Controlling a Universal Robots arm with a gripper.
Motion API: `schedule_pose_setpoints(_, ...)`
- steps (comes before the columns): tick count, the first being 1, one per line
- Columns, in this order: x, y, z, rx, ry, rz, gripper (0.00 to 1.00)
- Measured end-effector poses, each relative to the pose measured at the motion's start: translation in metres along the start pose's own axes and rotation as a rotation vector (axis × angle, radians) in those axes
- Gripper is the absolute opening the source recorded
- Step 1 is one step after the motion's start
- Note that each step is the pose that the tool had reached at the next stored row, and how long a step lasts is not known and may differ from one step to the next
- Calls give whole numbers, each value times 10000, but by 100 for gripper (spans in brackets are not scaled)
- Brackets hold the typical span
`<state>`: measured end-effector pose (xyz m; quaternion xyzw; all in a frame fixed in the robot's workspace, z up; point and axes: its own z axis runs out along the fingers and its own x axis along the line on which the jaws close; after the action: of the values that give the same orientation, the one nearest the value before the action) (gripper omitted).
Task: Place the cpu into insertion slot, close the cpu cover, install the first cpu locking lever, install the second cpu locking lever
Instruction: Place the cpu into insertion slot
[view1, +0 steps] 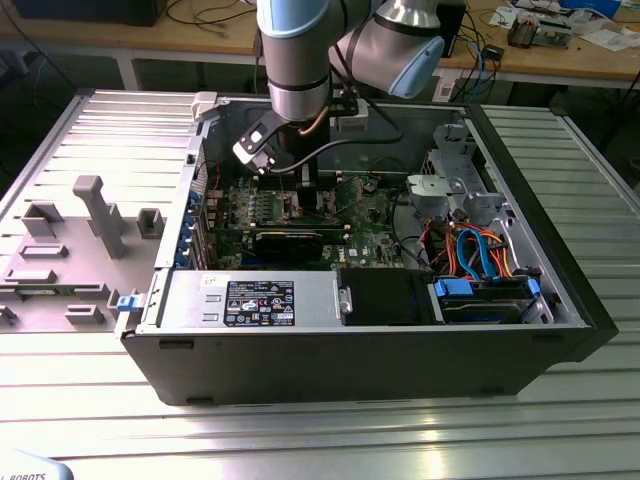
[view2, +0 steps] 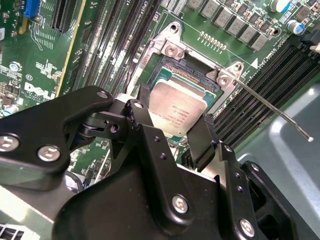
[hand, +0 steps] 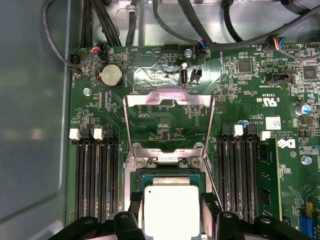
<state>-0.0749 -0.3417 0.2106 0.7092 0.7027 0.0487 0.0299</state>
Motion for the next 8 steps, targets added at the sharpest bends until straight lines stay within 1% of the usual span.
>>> schedule_pose_setpoints(8, 0, 0, 7, -2, 2, -1, 54)
